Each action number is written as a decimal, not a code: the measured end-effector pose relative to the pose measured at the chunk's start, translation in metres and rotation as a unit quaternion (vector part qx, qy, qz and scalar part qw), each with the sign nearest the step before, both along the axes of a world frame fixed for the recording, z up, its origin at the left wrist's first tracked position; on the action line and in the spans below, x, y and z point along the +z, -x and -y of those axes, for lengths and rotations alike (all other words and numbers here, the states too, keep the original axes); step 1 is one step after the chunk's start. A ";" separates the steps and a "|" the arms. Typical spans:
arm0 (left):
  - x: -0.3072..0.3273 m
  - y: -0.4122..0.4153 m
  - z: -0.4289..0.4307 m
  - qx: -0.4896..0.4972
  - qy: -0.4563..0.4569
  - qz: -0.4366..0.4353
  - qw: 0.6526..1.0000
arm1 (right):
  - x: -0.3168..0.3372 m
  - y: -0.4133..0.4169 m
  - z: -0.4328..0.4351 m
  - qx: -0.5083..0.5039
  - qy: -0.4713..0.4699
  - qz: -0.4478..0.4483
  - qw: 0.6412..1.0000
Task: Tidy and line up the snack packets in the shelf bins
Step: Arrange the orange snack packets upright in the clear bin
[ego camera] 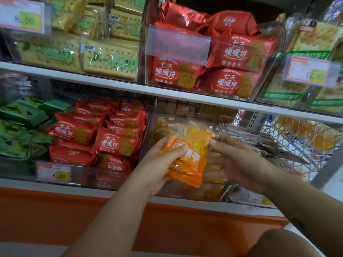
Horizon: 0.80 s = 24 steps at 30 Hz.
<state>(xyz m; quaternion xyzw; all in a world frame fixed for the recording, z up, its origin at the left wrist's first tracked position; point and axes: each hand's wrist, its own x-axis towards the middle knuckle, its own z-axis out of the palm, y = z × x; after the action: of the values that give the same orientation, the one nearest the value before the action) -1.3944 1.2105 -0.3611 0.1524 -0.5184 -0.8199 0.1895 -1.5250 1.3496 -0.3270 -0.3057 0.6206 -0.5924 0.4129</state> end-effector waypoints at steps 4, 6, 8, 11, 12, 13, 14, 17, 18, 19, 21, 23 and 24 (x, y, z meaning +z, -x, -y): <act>0.000 0.003 -0.013 -0.046 -0.040 -0.009 0.998 | -0.006 0.003 -0.005 -0.020 -0.021 -0.026 0.999; -0.001 0.001 -0.016 -0.090 -0.047 0.010 0.995 | -0.008 0.004 -0.011 -0.020 -0.031 -0.038 0.999; 0.000 -0.002 -0.016 -0.160 -0.030 0.028 0.986 | -0.010 0.006 -0.018 -0.011 -0.033 -0.035 0.999; 0.004 -0.008 -0.015 -0.239 -0.019 0.028 0.970 | -0.012 0.007 -0.027 0.008 -0.031 -0.047 0.998; 0.005 -0.009 -0.017 -0.232 -0.013 0.030 0.972 | -0.011 0.006 -0.028 0.005 -0.029 -0.066 0.997; 0.004 -0.008 -0.019 -0.211 0.001 0.036 0.977 | -0.010 0.006 -0.028 -0.003 -0.026 -0.094 0.995; 0.004 -0.006 -0.023 -0.182 0.025 0.043 0.982 | -0.008 0.005 -0.028 -0.014 -0.026 -0.124 0.992; 0.002 -0.002 -0.026 -0.120 0.103 0.051 0.986 | 0.003 0.008 -0.026 -0.018 -0.036 -0.203 0.978; 0.004 -0.003 -0.023 -0.118 0.127 0.049 0.984 | 0.008 0.009 -0.026 -0.018 -0.042 -0.219 0.975; 0.006 -0.006 -0.020 -0.122 0.161 0.050 0.978 | 0.014 0.012 -0.026 -0.015 -0.044 -0.242 0.969; 0.010 -0.011 -0.009 -0.146 0.257 0.069 0.953 | 0.024 0.016 -0.027 0.003 -0.064 -0.338 0.939; 0.012 -0.016 -0.002 -0.174 0.325 0.096 0.925 | 0.028 0.017 -0.024 0.065 -0.098 -0.413 0.903; 0.013 -0.019 0.000 -0.182 0.341 0.106 0.916 | 0.026 0.015 -0.023 0.096 -0.105 -0.413 0.900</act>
<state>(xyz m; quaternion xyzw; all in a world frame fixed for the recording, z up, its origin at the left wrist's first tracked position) -1.3756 1.2105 -0.3483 0.0670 -0.8025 -0.5924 0.0213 -1.5402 1.3727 -0.3015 -0.5356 0.7618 -0.3017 0.2047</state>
